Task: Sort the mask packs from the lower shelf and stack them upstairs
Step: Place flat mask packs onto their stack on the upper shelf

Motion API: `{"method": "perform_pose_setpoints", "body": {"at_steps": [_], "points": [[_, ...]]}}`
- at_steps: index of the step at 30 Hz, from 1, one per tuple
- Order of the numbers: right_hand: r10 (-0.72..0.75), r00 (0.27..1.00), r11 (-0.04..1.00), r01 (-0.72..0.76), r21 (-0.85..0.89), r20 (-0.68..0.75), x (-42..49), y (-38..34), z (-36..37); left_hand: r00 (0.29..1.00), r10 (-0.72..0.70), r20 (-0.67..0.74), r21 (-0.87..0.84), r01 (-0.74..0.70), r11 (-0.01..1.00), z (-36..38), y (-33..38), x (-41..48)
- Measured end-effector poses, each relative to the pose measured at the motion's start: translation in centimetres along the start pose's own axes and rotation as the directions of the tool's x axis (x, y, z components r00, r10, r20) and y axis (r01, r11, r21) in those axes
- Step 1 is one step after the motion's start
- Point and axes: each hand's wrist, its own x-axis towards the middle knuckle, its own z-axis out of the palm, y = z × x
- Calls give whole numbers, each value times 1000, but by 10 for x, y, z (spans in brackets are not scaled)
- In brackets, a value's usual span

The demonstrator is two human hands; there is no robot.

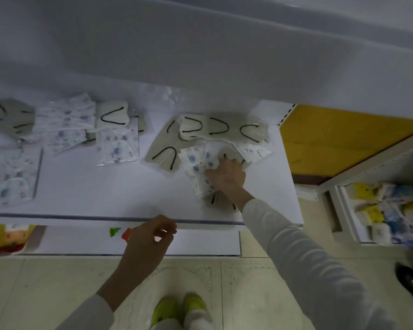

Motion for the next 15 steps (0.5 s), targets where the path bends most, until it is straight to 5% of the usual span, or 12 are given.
{"method": "perform_pose_setpoints", "body": {"at_steps": [6,10,15], "points": [[-63,998,997,63,-51,-15,-11,-15,6,1000,-17,-5,10,17,1000,1,2,0],[-81,996,956,67,284,36,-23,-17,-5,995,-65,-70,-27,63,998,1,4,8],[-127,985,721,13,693,114,-50,-3,-27,936,-351,4,-390,325,862,13,19,30]]}}
